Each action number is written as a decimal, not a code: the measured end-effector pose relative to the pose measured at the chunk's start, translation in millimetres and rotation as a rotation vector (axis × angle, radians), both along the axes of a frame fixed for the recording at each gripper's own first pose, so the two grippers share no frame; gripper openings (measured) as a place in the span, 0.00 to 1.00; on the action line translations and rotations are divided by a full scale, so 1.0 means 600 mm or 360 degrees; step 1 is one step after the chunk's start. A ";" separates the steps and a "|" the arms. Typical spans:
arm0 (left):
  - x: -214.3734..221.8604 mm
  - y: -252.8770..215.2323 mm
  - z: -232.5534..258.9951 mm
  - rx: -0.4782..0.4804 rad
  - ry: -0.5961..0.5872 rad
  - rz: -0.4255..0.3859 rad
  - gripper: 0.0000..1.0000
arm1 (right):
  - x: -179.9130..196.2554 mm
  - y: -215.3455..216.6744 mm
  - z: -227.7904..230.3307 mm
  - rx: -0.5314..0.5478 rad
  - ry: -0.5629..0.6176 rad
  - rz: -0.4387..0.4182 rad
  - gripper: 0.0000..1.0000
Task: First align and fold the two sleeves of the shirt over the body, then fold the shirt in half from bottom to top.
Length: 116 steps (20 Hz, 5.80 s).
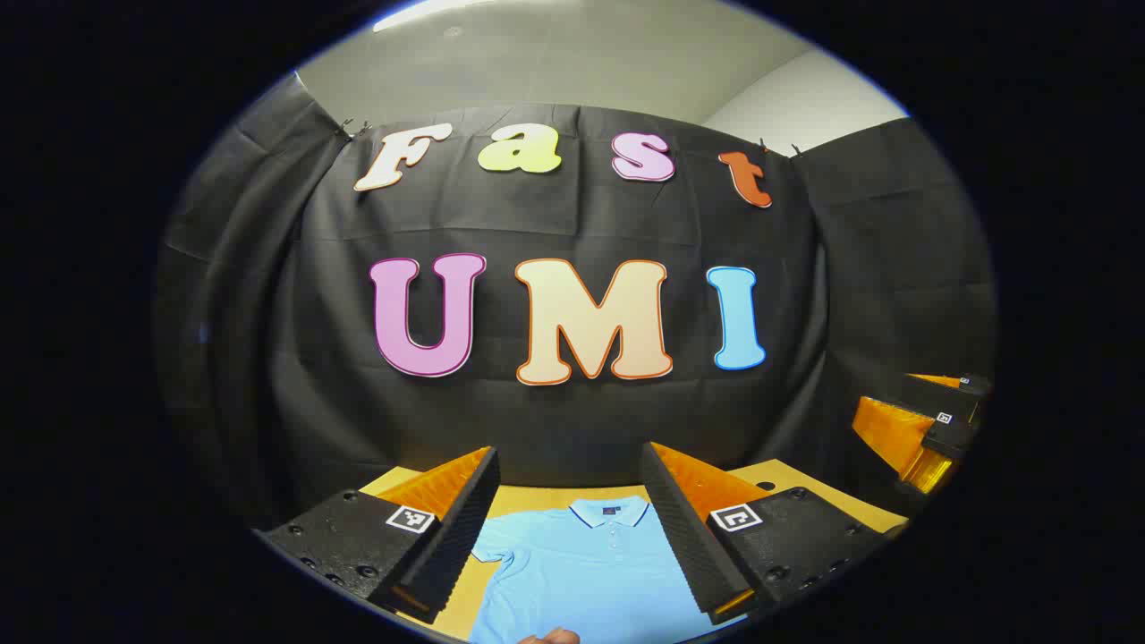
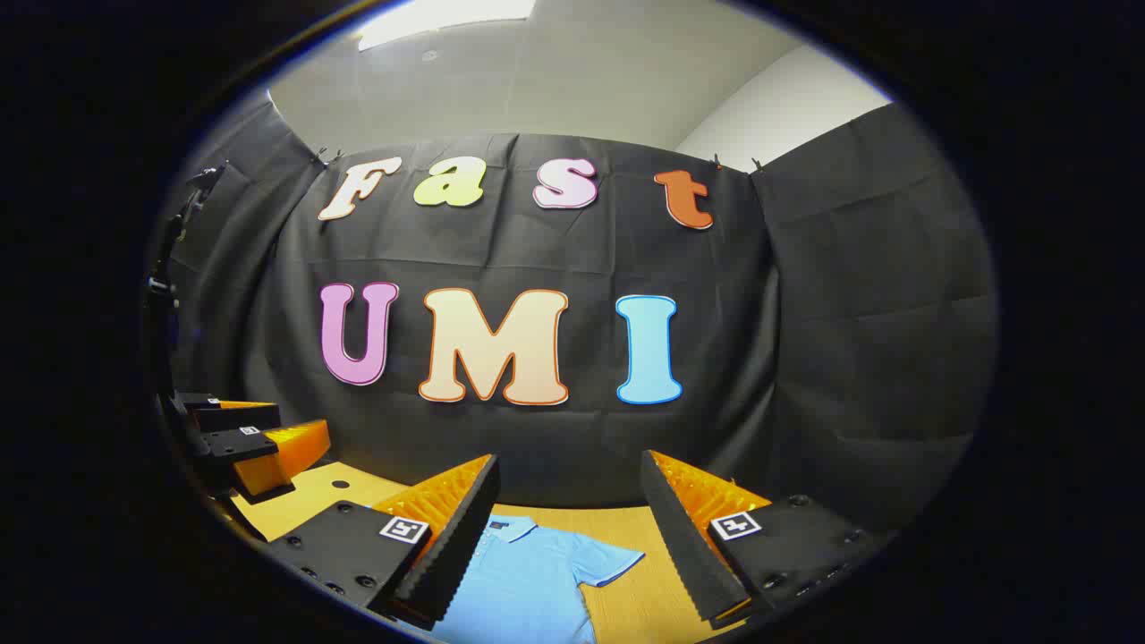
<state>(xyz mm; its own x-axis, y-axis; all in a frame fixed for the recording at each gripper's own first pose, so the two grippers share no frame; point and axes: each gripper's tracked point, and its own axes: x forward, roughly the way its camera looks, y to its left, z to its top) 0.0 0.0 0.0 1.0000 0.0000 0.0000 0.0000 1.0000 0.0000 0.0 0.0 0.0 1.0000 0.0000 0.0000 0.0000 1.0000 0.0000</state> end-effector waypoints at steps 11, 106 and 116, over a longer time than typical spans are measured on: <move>-0.003 0.016 -0.007 0.0003 0.0004 0.0012 0.95 | 0.001 0.017 -0.008 -0.0016 0.0019 0.0019 0.98; 0.358 0.329 -0.574 -0.0150 0.0897 0.0460 0.95 | 0.118 0.020 -0.500 0.0210 0.1067 0.0102 0.98; 0.340 0.292 -0.637 -0.0213 0.1130 0.0320 0.68 | 0.104 0.036 -0.493 0.0233 0.1078 0.0161 0.94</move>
<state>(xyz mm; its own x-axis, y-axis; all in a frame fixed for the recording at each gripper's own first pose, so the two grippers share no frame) 203.7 175.2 -382.2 0.7404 0.1376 -0.6579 -0.2283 0.9721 -0.0536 62.1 21.8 -295.5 0.7749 0.1406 -0.6162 -0.0456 0.9848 0.1675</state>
